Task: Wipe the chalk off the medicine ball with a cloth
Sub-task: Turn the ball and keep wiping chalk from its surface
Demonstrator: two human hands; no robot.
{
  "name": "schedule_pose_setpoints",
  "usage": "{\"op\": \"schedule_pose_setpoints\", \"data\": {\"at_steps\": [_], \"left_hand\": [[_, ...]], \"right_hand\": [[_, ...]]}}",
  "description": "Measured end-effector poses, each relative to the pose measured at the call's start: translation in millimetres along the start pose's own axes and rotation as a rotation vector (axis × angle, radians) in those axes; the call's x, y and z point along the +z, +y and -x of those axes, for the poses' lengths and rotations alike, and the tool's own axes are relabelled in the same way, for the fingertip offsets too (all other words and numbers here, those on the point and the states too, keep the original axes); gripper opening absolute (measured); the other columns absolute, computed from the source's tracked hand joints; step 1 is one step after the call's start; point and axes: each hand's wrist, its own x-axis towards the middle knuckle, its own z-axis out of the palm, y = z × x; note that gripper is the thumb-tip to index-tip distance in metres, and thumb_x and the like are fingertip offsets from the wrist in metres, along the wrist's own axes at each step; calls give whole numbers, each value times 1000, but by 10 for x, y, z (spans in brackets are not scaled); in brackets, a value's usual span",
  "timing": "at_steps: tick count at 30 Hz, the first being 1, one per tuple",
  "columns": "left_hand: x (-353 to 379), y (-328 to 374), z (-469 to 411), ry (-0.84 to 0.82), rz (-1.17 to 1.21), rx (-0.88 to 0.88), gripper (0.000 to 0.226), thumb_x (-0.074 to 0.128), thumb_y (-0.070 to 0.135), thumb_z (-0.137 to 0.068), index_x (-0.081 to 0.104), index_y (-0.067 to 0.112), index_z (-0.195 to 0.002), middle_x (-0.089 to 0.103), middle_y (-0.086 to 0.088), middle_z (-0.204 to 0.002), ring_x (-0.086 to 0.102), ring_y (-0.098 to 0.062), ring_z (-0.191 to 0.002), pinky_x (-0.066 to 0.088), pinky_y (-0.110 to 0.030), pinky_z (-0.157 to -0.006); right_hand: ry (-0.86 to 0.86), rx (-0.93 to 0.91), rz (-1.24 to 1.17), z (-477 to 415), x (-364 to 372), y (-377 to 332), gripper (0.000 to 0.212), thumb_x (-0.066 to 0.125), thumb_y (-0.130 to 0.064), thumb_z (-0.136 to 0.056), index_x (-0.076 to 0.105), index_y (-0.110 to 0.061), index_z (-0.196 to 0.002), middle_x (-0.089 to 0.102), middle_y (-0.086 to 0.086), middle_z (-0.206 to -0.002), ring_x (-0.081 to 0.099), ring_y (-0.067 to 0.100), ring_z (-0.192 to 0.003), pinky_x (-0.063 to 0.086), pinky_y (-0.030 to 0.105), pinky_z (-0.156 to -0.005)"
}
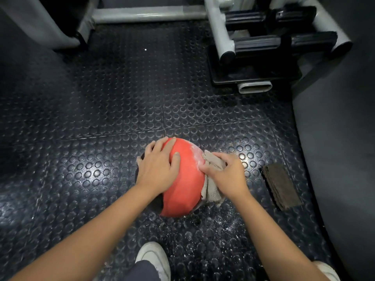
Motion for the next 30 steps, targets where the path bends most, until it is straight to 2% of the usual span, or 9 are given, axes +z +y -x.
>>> {"op": "schedule_pose_setpoints", "data": {"at_steps": [2, 7, 10, 12, 17, 20, 23, 27, 30], "left_hand": [[-1, 29, 37, 18, 4, -6, 51, 29, 43, -98, 34, 33, -147, 30, 12, -149, 22, -17, -137, 29, -64, -105], [85, 51, 271, 69, -55, 47, 61, 20, 51, -91, 35, 33, -147, 31, 10, -150, 23, -18, -138, 28, -65, -106], [85, 34, 298, 64, -68, 65, 63, 20, 51, -89, 37, 33, -147, 33, 10, -149, 25, -18, -137, 31, -64, -104], [66, 39, 255, 68, -62, 67, 62, 21, 51, -89, 39, 32, -146, 35, 10, -148, 26, -18, -135, 31, -64, -104], [75, 76, 222, 59, -74, 70, 60, 22, 50, -91, 38, 31, -146, 35, 9, -149, 26, -21, -135, 29, -64, -104], [105, 59, 263, 67, -65, 97, 60, 23, 51, -90, 41, 33, -144, 36, 11, -146, 27, -20, -134, 31, -64, -103], [80, 8, 230, 82, -30, 87, 60, 23, 51, -89, 44, 34, -143, 38, 13, -145, 28, -16, -132, 32, -63, -102], [57, -25, 172, 86, -13, 81, 62, 22, 53, -88, 44, 35, -143, 38, 13, -144, 28, -16, -130, 32, -61, -103], [79, -23, 182, 89, -39, 97, 61, 22, 53, -88, 44, 34, -143, 39, 12, -144, 29, -17, -129, 33, -60, -103]], "right_hand": [[-35, 8, 32, 56, -10, 26, 34, 85, -32, -68, 73, -28, -99, 69, -3, -94, 63, 5, -81, 53, 22, -78], [1, 27, 115, 180, -15, -17, 21, 70, -12, -87, 74, -25, -102, 64, -8, -96, 59, 7, -87, 53, 32, -87], [-6, -96, 189, 431, 41, -51, 25, 65, -5, -88, 75, -23, -102, 57, -8, -92, 56, 8, -86, 46, 16, -81], [20, -226, 214, 598, 129, -79, 31, 63, 2, -86, 77, -22, -99, 58, -5, -94, 59, 13, -89, 47, 17, -81], [70, -226, 343, -15, 174, -233, 20, 61, -2, -86, 76, -15, -84, 56, 0, -85, 54, 15, -73, 44, 27, -65], [15, -177, 342, -308, 154, -289, 18, 62, -6, -89, 77, -14, -86, 57, -1, -84, 55, 14, -74, 47, 27, -69], [19, -173, 313, -41, 128, -214, 16, 64, -10, -90, 77, -17, -96, 59, -3, -91, 57, 11, -79, 52, 28, -75], [24, -334, 240, 504, 86, -95, 28, 67, 2, -83, 78, -21, -95, 62, -1, -89, 62, 15, -79, 55, 33, -71], [45, -334, 252, 271, 142, -134, 21, 67, -2, -84, 78, -19, -91, 60, 1, -88, 59, 18, -78, 53, 35, -70]]}}
